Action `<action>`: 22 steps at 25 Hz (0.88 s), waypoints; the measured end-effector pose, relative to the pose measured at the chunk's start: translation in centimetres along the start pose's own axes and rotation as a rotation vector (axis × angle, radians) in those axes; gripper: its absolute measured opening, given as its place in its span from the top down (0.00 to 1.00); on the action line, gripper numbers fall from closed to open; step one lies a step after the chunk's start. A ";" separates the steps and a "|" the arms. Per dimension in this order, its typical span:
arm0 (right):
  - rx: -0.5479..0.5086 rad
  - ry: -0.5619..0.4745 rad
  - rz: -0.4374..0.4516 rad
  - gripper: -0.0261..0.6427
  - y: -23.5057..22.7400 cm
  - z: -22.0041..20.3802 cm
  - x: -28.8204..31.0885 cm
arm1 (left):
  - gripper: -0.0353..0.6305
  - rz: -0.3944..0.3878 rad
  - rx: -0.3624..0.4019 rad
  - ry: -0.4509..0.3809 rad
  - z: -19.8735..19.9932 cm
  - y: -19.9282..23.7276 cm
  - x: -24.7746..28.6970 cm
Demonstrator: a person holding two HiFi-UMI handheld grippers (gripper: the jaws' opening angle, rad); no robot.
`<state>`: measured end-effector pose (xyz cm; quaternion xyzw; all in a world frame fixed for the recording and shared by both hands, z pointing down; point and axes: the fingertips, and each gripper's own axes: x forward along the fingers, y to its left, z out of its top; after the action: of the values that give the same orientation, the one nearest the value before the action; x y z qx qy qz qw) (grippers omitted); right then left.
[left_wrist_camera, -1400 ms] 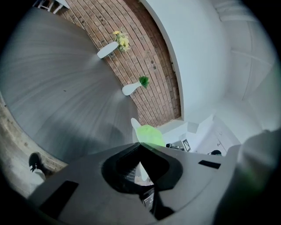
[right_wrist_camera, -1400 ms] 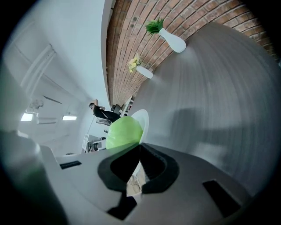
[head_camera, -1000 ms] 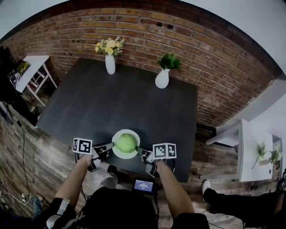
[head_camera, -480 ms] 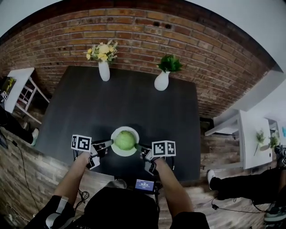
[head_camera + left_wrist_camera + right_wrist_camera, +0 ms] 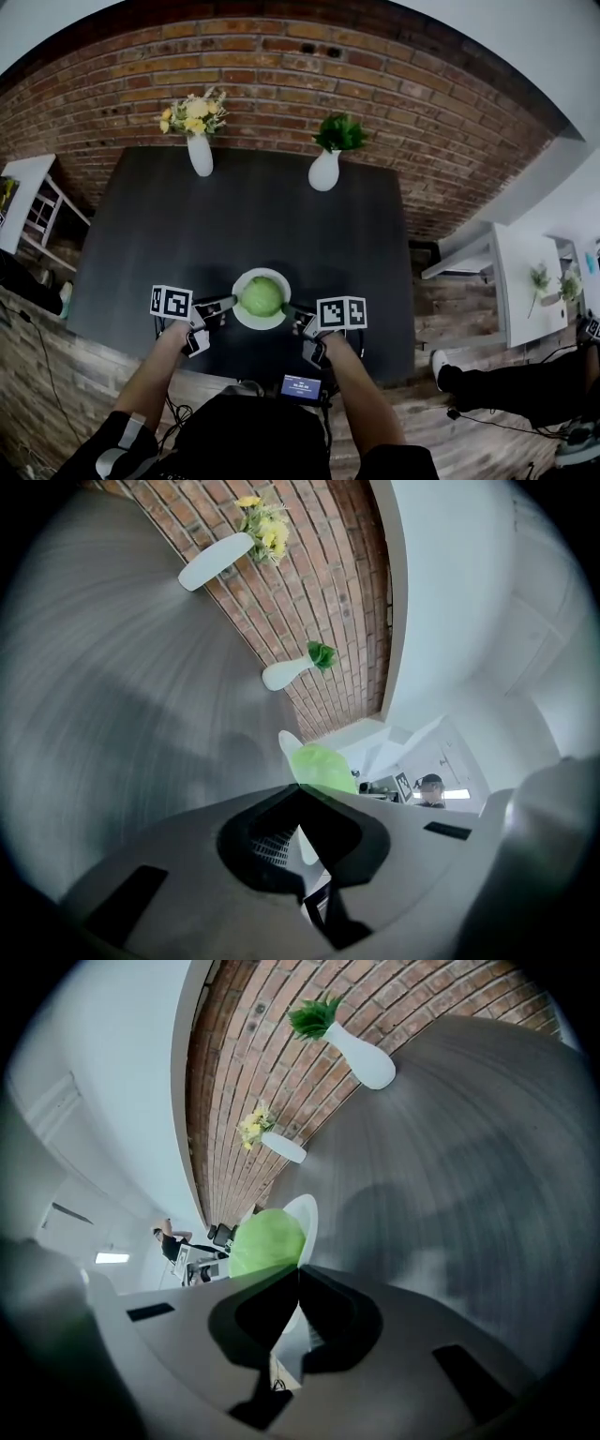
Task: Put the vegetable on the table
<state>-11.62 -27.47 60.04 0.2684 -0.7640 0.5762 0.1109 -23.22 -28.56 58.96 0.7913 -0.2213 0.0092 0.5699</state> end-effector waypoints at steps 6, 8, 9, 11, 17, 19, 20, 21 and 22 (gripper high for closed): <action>-0.004 0.010 0.015 0.94 -0.7 1.4 -1.1 | 0.94 0.014 -0.010 -0.009 0.7 -0.6 1.5; 0.000 0.012 0.016 0.94 -1.0 1.6 -1.4 | 0.94 0.018 -0.010 -0.009 0.9 -0.7 2.0; 0.001 0.012 0.016 0.94 -1.2 1.8 -1.5 | 0.94 0.020 -0.010 -0.008 0.9 -0.7 2.3; 0.004 0.010 0.016 0.94 -1.8 2.1 -1.8 | 0.94 0.026 -0.005 -0.004 1.0 -0.5 3.0; 0.016 0.004 0.000 0.94 -4.3 3.5 -2.8 | 0.94 0.038 -0.002 0.013 1.5 0.2 6.0; 0.024 0.001 -0.002 0.94 -5.2 4.1 -3.0 | 0.94 0.049 -0.002 0.025 1.8 0.6 7.2; 0.028 0.000 -0.004 0.94 -5.6 4.4 -3.1 | 0.94 0.055 -0.002 0.031 2.0 0.8 7.8; 0.031 -0.002 -0.007 0.94 -6.2 4.8 -3.2 | 0.94 0.060 -0.002 0.036 2.3 1.0 8.4; 0.035 -0.005 -0.009 0.94 -6.7 5.3 -3.3 | 0.94 0.064 0.000 0.040 2.6 1.2 9.0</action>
<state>-4.55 -32.79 62.37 0.2751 -0.7528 0.5883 0.1070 -16.18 -34.30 61.50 0.7834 -0.2349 0.0429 0.5737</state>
